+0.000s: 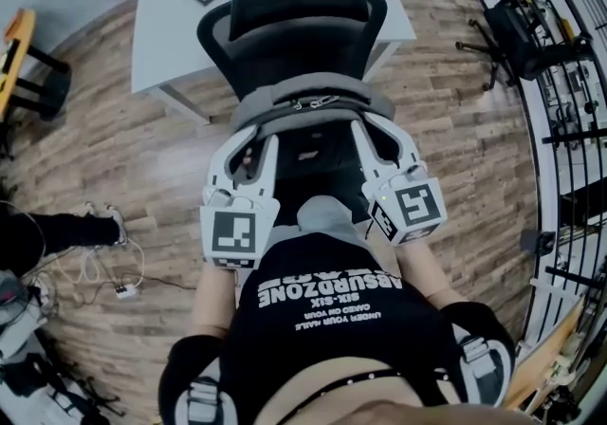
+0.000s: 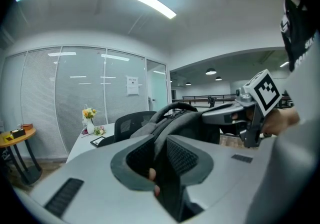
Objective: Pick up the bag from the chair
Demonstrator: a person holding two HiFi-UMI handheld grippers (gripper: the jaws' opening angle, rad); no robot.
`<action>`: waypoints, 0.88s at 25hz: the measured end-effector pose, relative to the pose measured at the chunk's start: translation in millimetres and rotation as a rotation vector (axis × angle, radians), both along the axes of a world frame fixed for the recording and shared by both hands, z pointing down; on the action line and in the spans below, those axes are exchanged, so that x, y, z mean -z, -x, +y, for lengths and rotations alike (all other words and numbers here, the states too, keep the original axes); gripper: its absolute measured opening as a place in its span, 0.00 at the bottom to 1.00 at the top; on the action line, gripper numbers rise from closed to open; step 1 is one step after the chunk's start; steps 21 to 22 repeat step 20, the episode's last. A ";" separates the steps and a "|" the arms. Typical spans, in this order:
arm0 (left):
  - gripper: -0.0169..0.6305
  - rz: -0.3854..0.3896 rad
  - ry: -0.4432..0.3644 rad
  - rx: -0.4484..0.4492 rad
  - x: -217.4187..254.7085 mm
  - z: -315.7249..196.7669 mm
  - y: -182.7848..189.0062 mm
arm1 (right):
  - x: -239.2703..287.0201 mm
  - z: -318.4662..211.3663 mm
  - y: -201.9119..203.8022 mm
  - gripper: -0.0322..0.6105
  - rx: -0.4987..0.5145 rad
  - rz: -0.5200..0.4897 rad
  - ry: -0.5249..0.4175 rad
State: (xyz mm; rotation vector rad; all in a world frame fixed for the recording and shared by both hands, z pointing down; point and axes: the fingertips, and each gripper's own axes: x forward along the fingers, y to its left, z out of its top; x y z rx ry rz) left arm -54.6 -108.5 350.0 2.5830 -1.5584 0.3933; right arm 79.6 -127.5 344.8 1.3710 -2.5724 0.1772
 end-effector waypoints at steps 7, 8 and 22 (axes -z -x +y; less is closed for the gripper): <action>0.16 0.007 0.002 -0.017 1.3 1.4 -3.7 | 3.2 1.2 -3.1 0.12 -0.007 -0.001 -0.002; 0.16 0.005 0.002 -0.019 1.0 1.4 -4.4 | 2.8 0.7 -3.6 0.12 -0.008 -0.002 -0.002; 0.16 -0.005 0.019 -0.020 -4.8 -6.2 -0.8 | -4.5 -7.1 0.2 0.12 -0.007 -0.010 0.021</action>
